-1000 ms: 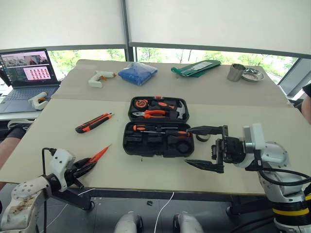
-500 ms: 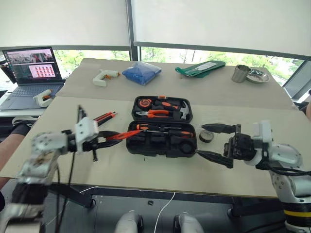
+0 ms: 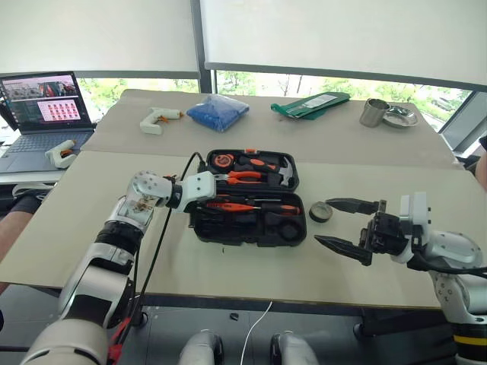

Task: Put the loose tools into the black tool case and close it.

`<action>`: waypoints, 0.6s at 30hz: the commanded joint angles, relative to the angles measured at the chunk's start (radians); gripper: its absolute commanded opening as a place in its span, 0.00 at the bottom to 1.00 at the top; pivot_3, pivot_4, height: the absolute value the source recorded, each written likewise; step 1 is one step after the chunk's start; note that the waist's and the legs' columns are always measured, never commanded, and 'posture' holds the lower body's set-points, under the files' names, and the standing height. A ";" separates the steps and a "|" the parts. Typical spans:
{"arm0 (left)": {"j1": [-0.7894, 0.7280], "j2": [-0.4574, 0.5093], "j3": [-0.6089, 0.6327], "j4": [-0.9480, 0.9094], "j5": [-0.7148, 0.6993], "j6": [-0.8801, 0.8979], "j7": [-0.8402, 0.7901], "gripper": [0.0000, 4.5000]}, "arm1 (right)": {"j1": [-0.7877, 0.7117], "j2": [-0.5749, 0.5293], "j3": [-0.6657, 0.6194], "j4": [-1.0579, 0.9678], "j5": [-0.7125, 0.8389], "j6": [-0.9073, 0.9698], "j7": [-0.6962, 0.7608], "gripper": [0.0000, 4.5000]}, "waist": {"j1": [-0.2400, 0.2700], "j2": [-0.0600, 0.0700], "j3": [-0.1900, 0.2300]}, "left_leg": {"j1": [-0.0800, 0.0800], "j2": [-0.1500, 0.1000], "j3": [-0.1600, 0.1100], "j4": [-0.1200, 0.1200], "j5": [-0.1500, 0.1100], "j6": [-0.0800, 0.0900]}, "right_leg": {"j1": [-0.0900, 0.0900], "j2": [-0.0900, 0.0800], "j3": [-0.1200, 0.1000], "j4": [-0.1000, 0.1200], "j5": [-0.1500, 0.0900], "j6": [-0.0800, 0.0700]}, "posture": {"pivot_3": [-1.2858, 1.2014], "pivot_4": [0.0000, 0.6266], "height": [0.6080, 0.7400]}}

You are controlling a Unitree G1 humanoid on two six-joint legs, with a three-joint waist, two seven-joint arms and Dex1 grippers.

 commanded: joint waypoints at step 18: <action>-0.004 0.049 -0.070 0.125 0.136 -0.136 -0.009 0.11 | 0.003 0.003 -0.015 -0.040 0.006 -0.013 -0.009 1.00 | -0.003 0.000 0.000 | 0.000 0.002 -0.002 0.009 -0.001 0.001 | 0.001 0.000 0.000 0.005 -0.001 0.002 | 0.52 0.24 0.99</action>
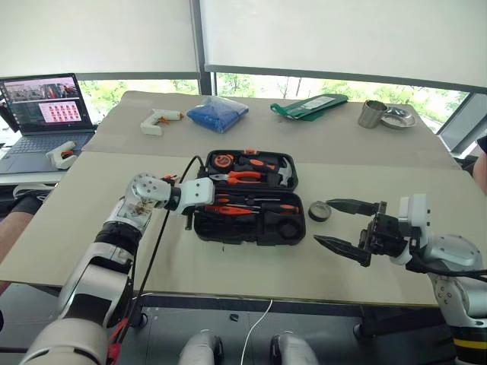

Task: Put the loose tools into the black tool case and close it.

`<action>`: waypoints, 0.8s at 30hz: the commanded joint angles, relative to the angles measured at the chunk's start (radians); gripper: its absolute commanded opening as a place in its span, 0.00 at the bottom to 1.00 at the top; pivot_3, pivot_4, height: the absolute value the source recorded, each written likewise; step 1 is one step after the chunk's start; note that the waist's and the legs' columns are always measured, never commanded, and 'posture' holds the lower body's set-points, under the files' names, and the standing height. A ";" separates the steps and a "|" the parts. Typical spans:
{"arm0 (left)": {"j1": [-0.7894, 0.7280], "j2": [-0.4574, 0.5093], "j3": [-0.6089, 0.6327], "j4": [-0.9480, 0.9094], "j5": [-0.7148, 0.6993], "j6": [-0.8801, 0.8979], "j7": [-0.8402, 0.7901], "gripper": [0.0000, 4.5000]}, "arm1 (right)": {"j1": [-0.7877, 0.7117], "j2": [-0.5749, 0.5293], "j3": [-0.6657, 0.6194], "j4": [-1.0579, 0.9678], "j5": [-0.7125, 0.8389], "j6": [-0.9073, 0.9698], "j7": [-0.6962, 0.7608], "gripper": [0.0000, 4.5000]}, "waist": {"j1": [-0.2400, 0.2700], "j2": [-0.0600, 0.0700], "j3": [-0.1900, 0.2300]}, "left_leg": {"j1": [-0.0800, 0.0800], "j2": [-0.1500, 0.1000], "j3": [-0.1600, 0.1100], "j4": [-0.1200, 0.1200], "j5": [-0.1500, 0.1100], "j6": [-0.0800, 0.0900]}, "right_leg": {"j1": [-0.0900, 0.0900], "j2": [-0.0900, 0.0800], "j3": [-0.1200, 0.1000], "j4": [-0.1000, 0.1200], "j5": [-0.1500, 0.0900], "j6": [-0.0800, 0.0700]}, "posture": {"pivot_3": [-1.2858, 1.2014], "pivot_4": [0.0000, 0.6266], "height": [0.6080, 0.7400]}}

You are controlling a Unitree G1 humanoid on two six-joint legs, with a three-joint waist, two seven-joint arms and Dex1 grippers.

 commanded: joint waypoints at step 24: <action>0.044 -0.020 0.194 -0.023 -0.226 -0.051 -0.097 0.60 | 0.046 -0.038 -0.025 -0.063 0.048 0.054 0.053 1.00 | 0.004 0.000 0.000 | -0.006 -0.001 0.001 0.002 -0.002 0.003 | -0.003 -0.001 0.000 -0.001 0.003 -0.002 | 0.52 0.24 0.99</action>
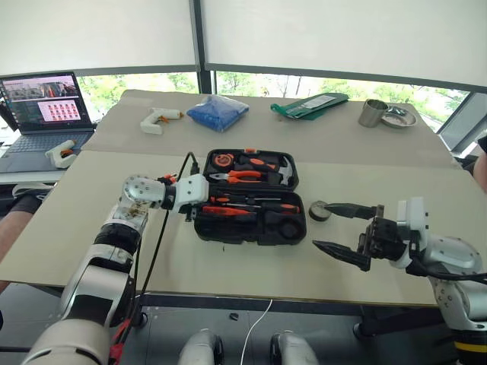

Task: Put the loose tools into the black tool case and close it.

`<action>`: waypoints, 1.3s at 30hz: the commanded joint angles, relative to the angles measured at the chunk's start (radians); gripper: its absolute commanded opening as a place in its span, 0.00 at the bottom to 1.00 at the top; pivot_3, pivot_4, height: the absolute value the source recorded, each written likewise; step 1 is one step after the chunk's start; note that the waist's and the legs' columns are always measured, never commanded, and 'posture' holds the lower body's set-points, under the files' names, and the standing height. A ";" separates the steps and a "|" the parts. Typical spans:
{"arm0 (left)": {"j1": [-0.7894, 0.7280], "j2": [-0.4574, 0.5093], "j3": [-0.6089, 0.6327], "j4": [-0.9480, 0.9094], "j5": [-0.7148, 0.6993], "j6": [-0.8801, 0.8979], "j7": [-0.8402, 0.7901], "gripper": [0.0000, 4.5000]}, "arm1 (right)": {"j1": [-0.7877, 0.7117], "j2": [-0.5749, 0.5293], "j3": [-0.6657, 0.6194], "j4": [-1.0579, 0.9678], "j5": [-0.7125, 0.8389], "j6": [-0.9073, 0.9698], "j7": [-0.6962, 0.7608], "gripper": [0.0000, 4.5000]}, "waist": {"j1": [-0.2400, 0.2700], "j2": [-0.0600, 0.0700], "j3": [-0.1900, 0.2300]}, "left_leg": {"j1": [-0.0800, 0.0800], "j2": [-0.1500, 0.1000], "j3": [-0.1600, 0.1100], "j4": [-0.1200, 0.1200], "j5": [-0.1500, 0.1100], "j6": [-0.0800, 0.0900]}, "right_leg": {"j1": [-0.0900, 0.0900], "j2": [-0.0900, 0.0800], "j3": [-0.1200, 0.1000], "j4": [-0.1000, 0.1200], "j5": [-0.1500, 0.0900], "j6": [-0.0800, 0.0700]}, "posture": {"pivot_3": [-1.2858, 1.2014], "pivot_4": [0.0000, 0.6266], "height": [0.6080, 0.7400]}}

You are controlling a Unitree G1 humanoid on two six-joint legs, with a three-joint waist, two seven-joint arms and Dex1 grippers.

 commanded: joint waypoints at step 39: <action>0.012 -0.125 -0.079 0.148 0.181 0.239 0.187 0.01 | -0.051 0.000 0.015 -0.011 0.015 0.019 -0.005 1.00 | 0.001 0.001 -0.001 | 0.014 0.001 -0.004 0.003 -0.001 -0.001 | 0.015 -0.001 0.000 -0.001 -0.004 0.004 | 0.52 0.24 0.99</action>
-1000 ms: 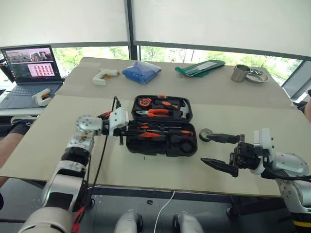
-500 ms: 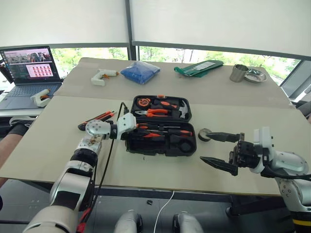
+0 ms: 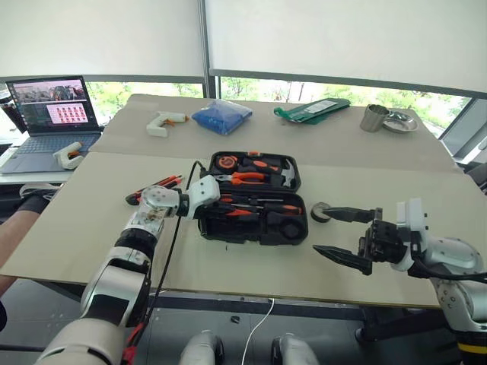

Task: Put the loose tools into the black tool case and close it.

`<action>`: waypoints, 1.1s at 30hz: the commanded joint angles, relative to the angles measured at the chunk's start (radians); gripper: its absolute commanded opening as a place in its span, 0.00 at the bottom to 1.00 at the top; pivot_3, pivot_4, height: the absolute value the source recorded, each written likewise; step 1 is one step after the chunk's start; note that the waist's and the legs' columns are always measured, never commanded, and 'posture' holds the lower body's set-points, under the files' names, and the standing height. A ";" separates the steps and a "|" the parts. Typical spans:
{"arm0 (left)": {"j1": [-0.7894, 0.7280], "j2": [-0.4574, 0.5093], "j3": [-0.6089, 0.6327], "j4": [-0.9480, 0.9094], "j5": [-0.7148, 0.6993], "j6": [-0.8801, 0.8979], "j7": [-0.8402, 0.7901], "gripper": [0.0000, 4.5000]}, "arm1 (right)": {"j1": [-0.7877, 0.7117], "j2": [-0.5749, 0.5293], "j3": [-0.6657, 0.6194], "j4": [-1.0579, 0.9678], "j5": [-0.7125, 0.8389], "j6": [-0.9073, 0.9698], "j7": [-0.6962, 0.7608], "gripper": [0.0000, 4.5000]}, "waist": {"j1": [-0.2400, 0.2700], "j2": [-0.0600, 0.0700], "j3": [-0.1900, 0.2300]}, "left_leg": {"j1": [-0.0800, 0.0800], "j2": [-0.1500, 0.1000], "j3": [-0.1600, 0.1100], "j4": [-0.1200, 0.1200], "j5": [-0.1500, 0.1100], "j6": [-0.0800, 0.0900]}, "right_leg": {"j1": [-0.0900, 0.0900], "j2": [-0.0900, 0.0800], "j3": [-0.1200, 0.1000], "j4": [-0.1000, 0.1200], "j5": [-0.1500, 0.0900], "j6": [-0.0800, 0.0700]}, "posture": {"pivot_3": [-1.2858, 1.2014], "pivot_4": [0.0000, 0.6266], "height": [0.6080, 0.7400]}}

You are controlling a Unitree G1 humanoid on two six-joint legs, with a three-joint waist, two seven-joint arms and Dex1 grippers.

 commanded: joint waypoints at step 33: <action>0.997 0.184 0.824 -0.697 -0.557 0.218 0.384 0.99 | -0.051 0.159 0.003 0.073 -0.058 -0.176 -0.050 1.00 | 0.010 0.001 0.002 | -0.003 -0.001 0.002 -0.005 -0.007 -0.009 | -0.011 -0.007 -0.001 -0.003 -0.001 -0.005 | 0.52 0.24 0.99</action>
